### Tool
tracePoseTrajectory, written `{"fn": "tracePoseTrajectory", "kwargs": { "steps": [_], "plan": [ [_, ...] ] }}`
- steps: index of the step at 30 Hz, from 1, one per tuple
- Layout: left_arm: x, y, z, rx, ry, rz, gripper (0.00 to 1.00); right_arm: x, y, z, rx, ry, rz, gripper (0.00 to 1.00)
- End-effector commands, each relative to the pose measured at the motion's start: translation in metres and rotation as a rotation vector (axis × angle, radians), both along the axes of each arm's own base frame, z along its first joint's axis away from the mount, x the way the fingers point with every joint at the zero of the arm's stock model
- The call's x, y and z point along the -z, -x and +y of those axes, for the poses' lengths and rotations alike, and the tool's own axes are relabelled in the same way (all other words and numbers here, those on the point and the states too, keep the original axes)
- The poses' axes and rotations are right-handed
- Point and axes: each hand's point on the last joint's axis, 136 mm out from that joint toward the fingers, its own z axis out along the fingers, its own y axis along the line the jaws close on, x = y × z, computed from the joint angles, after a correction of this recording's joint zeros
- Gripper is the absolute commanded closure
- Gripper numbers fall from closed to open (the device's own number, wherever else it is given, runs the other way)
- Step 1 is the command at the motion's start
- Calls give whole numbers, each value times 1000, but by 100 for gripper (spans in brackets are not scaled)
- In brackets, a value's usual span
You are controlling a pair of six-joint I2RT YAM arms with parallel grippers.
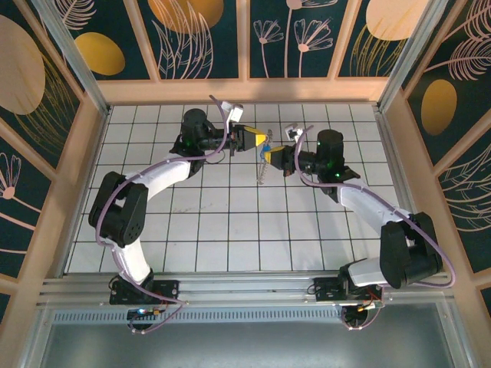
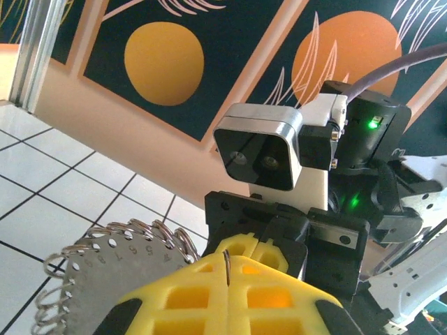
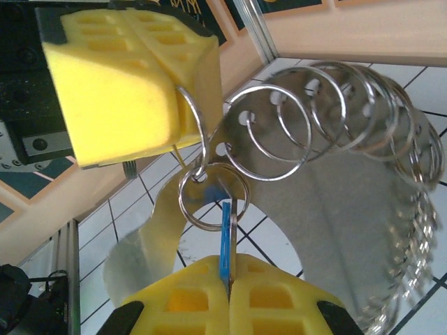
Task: Put the keys on the keyring
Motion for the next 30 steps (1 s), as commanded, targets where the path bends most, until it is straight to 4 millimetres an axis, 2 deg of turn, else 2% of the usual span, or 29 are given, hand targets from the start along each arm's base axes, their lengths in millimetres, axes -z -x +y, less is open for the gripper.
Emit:
{"fn": "tracePoseTrajectory", "kwargs": {
  "steps": [1,9,20,30],
  "plan": [
    [-29,7,2,-18,20,-120,100,-3,-5,-3,31,39,10,100],
    [-27,3,0,-46,1,-140,100,-8,-11,1,23,73,25,100],
    [-13,4,-9,-50,-59,-149,100,-15,-18,5,31,86,23,100],
    [1,2,-7,-80,-121,-164,100,-15,-31,-6,121,160,36,100]
  ]
}}
